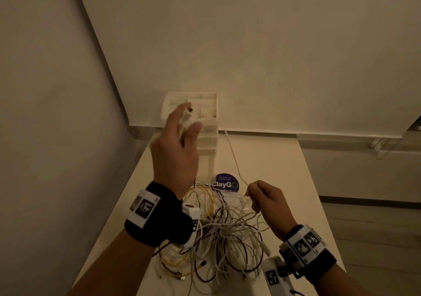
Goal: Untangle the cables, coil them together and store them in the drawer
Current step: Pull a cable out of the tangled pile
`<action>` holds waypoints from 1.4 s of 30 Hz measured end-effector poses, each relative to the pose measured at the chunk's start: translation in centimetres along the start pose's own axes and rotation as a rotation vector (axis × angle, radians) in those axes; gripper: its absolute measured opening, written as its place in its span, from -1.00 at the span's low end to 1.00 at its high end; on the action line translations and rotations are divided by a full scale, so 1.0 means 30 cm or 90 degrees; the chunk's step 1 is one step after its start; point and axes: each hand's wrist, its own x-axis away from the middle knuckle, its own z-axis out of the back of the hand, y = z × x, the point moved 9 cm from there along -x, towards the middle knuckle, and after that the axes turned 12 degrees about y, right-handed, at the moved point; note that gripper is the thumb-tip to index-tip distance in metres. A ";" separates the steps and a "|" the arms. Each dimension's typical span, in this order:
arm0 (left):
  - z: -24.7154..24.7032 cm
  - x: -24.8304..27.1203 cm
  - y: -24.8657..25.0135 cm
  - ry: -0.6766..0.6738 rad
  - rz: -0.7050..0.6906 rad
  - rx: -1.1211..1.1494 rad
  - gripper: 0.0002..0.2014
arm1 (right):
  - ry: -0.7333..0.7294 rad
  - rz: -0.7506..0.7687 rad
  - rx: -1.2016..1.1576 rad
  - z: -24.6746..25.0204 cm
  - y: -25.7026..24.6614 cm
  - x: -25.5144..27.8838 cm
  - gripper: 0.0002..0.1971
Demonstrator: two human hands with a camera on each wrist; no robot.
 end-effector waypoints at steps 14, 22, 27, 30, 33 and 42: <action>-0.249 0.177 -0.013 -0.313 -0.074 -0.118 -0.94 | -0.158 0.076 -0.075 -0.037 -0.286 -0.028 -0.73; -0.056 -0.038 -0.001 -0.039 -0.044 -0.099 -0.90 | -0.142 0.060 -0.073 -0.078 -0.104 0.006 -0.67; 0.078 -0.157 -0.028 0.024 -0.114 -0.141 -0.80 | -0.076 -0.005 -0.036 -0.027 0.032 0.021 -0.60; 0.048 -0.082 -0.017 -0.063 -0.107 -0.115 -0.82 | -0.065 -0.004 -0.037 -0.018 0.011 0.016 -0.61; 0.026 0.002 -0.013 -0.103 -0.093 -0.076 -0.71 | -0.091 0.027 -0.010 -0.031 -0.056 0.015 -0.62; -0.057 0.165 0.020 -0.331 -0.050 0.066 -0.92 | -0.200 -0.007 -0.083 -0.065 -0.234 0.136 -0.65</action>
